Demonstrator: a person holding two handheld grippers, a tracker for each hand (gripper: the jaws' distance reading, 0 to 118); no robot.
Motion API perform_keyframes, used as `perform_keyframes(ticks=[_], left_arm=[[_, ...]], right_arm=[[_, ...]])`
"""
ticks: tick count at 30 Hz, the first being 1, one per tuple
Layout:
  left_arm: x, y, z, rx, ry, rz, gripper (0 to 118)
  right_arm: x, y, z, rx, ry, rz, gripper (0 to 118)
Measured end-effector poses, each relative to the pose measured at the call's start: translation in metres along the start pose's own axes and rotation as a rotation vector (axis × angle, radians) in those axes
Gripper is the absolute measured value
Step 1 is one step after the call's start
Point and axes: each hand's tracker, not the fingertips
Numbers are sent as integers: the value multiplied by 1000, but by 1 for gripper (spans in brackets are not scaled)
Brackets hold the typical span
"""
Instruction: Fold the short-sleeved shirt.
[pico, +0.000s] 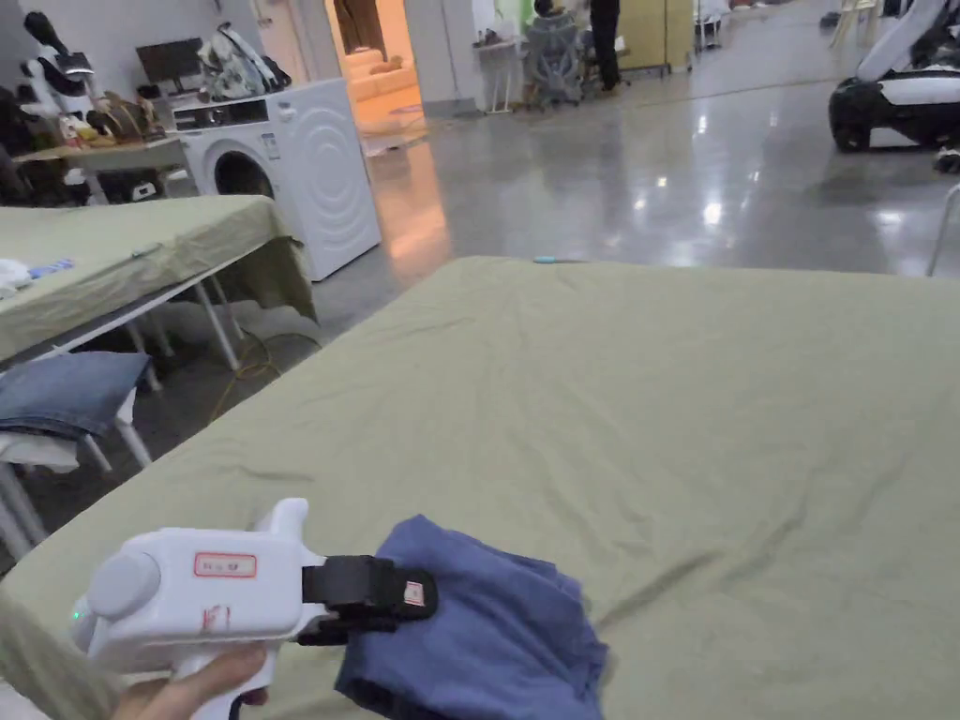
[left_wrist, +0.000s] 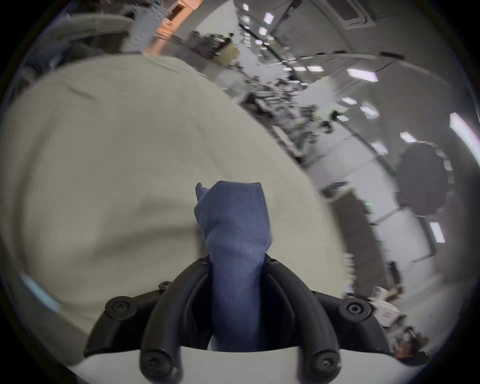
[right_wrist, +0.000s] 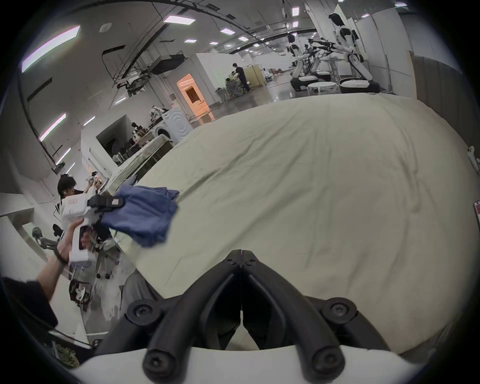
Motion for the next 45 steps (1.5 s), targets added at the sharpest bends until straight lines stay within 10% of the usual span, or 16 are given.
perform_keyframes(ticks=[6, 8, 14, 18, 31, 33, 45], left_arm=[[-48, 43, -8, -54, 287, -66, 32], [-39, 45, -14, -9, 399, -167, 48], [19, 47, 14, 136, 752, -506, 49], [97, -13, 32, 295, 696, -848, 49], [252, -165, 38, 837, 50, -853, 43], [261, -178, 30, 825, 59, -845, 9], [284, -198, 29, 840, 163, -881, 3]], right_arm=[[0, -38, -19, -103, 42, -47, 0], [0, -43, -15, -105, 45, -46, 0], [22, -31, 13, -21, -72, -17, 0], [37, -24, 27, 150, -120, -46, 0], [-5, 26, 93, 623, -390, 254, 0], [-10, 29, 97, 674, -427, 249, 0], [-22, 10, 101, 679, -441, 304, 0]])
